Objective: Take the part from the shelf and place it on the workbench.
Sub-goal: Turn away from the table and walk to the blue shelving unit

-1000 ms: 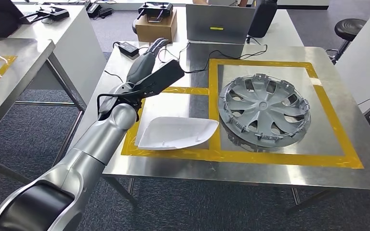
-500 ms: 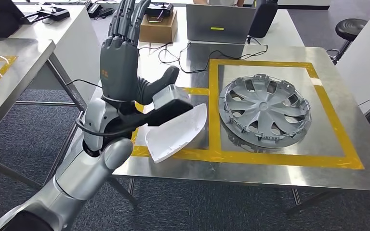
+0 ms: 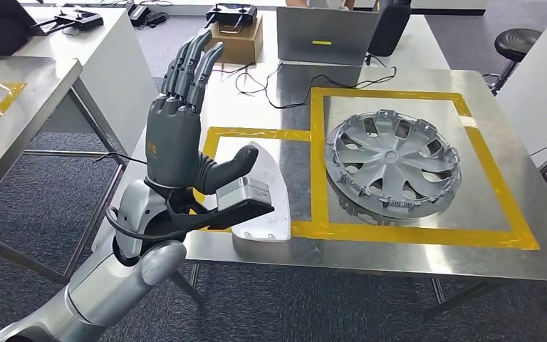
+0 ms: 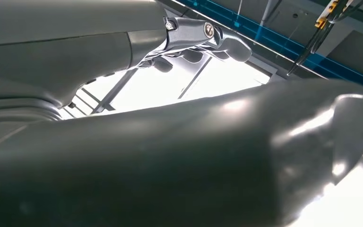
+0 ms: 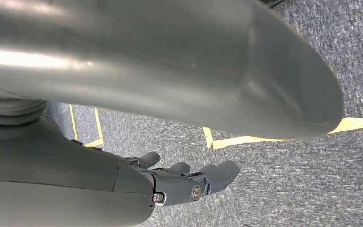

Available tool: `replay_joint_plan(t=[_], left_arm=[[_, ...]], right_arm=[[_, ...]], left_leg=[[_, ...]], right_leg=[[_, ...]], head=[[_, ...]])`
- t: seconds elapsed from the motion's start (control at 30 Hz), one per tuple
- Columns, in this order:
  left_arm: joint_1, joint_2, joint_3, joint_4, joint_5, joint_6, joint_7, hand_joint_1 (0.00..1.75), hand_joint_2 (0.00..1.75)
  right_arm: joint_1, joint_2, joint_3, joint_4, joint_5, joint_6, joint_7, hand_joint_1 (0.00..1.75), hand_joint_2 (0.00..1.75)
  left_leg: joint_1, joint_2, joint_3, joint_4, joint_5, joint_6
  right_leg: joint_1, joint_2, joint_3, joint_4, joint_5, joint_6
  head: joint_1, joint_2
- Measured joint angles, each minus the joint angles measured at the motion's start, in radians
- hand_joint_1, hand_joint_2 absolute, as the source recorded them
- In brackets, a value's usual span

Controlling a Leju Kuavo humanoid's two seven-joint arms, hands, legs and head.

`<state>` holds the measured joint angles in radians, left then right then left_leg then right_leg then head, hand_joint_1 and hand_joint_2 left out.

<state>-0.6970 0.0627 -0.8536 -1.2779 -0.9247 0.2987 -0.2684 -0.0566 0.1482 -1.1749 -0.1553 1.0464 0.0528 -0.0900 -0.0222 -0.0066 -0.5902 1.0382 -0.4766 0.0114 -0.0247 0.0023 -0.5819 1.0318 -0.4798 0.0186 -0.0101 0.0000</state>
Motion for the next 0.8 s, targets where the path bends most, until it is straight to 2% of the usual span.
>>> replay_joint_plan(t=[0.07, 0.13, 0.2, 0.23, 0.27, 0.3, 0.33, 0.4, 0.43, 0.47, 0.57, 0.6, 0.63, 0.67, 0.73, 0.8], left_arm=[[0.0, 0.004, -0.001, 0.0, 0.006, 0.0, -0.003, 0.0, 0.0], [-0.001, 0.006, -0.002, 0.0, 0.011, 0.0, -0.004, 0.0, 0.0], [0.001, 0.008, -0.002, 0.0, 0.012, -0.001, -0.005, 0.0, 0.0], [0.003, 0.008, -0.002, 0.001, 0.012, -0.001, -0.005, 0.0, 0.0], [0.006, 0.009, -0.002, 0.001, 0.012, -0.001, -0.006, 0.0, 0.0], [0.007, 0.01, -0.002, 0.002, 0.012, -0.001, -0.006, 0.0, 0.0], [0.008, 0.011, -0.003, 0.002, 0.013, -0.002, -0.007, 0.0, 0.0], [0.009, 0.011, -0.003, 0.002, 0.013, -0.002, -0.007, 0.0, 0.0], [0.008, 0.011, -0.003, 0.002, 0.013, -0.002, -0.007, 0.0, 0.0], [0.008, 0.012, -0.004, 0.002, 0.013, -0.002, -0.007, 0.0, 0.0], [0.007, 0.017, -0.005, 0.002, 0.02, -0.003, -0.008, 0.0, 0.0], [0.007, 0.021, -0.005, 0.002, 0.024, -0.003, -0.008, 0.0, 0.0], [0.007, 0.024, -0.006, 0.002, 0.029, -0.003, -0.008, 0.0, 0.0], [0.007, 0.028, -0.006, 0.002, 0.033, -0.002, -0.008, 0.0, 0.0], [0.008, 0.034, -0.006, 0.003, 0.036, -0.001, -0.009, 0.0, 0.0], [0.009, 0.036, -0.006, 0.004, 0.037, 0.0, -0.009, 0.0, 0.0]], right_arm=[[0.0, 0.001, 0.0, 0.0, 0.001, 0.0, -0.001, 0.0, 0.0], [0.0, 0.002, 0.0, 0.0, 0.002, 0.0, -0.001, 0.0, 0.0], [0.001, 0.002, 0.0, 0.0, 0.003, 0.0, -0.001, 0.0, 0.0], [0.001, 0.001, 0.0, 0.0, 0.003, 0.0, -0.001, 0.0, 0.0], [0.002, 0.001, 0.0, 0.0, 0.003, 0.0, -0.001, 0.0, 0.0], [0.003, 0.001, 0.0, 0.0, 0.003, -0.001, -0.001, 0.0, 0.0], [0.003, 0.0, 0.0, 0.0, 0.003, -0.001, -0.001, 0.0, 0.0], [0.002, 0.0, 0.0, 0.0, 0.003, 0.0, -0.001, 0.0, 0.0], [0.002, 0.001, 0.0, 0.0, 0.003, 0.0, -0.001, 0.0, 0.0], [0.001, 0.001, 0.0, 0.0, 0.003, 0.0, -0.001, 0.0, 0.0], [0.0, 0.003, 0.0, 0.0, 0.004, 0.0, -0.001, 0.0, 0.0], [0.0, 0.004, 0.0, 0.0, 0.006, 0.0, -0.001, 0.0, 0.0], [0.0, 0.004, 0.0, 0.0, 0.007, 0.0, -0.001, 0.0, 0.0], [0.0, 0.004, 0.0, 0.0, 0.008, 0.0, -0.002, 0.0, 0.0], [0.001, 0.004, 0.0, 0.0, 0.009, 0.0, -0.002, 0.0, 0.0], [0.001, 0.004, 0.0, 0.0, 0.009, 0.0, -0.002, 0.0, 0.0]], left_leg=[[0.003, 0.001, 0.004, -0.012, 0.01, 0.01], [0.011, 0.005, 0.009, -0.03, 0.022, 0.021], [0.015, 0.007, 0.006, -0.035, 0.028, 0.025], [0.015, 0.008, 0.003, -0.033, 0.029, 0.025], [0.016, 0.008, -0.001, -0.03, 0.029, 0.024], [0.018, 0.008, -0.005, -0.026, 0.029, 0.022], [0.021, 0.008, -0.009, -0.02, 0.029, 0.019], [0.027, 0.007, -0.02, -0.005, 0.026, 0.006], [0.027, 0.005, -0.024, 0.002, 0.025, -0.002], [0.025, 0.003, -0.029, 0.008, 0.026, -0.01], [0.024, -0.002, -0.037, 0.012, 0.033, -0.03], [0.025, -0.001, -0.043, 0.02, 0.023, -0.036], [0.026, 0.0, -0.054, 0.045, -0.002, -0.041], [0.027, 0.001, -0.07, 0.088, -0.039, -0.045], [0.028, 0.001, -0.107, 0.199, -0.115, -0.049], [0.028, 0.001, -0.123, 0.252, -0.144, -0.05]], right_leg=[[0.001, 0.0, 0.002, -0.001, 0.0, 0.007], [0.003, 0.001, -0.017, 0.042, -0.035, 0.011], [0.003, 0.001, -0.068, 0.157, -0.102, 0.014], [0.002, 0.001, -0.095, 0.219, -0.128, 0.017], [0.001, 0.001, -0.111, 0.259, -0.137, 0.021], [-0.002, 0.001, -0.111, 0.262, -0.126, 0.024], [-0.005, 0.0, -0.089, 0.225, -0.098, 0.027], [-0.01, 0.0, -0.018, 0.095, -0.044, 0.035], [-0.01, 0.004, 0.004, 0.052, -0.027, 0.032], [-0.01, 0.007, 0.014, 0.03, -0.025, 0.026], [-0.01, 0.011, 0.0, 0.028, -0.022, -0.003], [-0.01, 0.009, -0.005, 0.028, -0.016, -0.012], [-0.011, 0.008, -0.011, 0.026, -0.01, -0.02], [-0.011, 0.006, -0.018, 0.025, -0.003, -0.027], [-0.008, 0.005, -0.033, 0.025, 0.009, -0.033], [-0.006, 0.004, -0.041, 0.026, 0.014, -0.034]], head=[[0.0, 0.0], [0.003, 0.0], [0.006, 0.0], [0.007, 0.0], [0.008, 0.0], [0.008, 0.0], [0.008, 0.0], [0.01, 0.0], [0.011, 0.0], [0.012, 0.0], [0.009, 0.0], [0.008, 0.0], [0.007, 0.0], [0.005, 0.0], [0.003, 0.0], [0.002, 0.0]])
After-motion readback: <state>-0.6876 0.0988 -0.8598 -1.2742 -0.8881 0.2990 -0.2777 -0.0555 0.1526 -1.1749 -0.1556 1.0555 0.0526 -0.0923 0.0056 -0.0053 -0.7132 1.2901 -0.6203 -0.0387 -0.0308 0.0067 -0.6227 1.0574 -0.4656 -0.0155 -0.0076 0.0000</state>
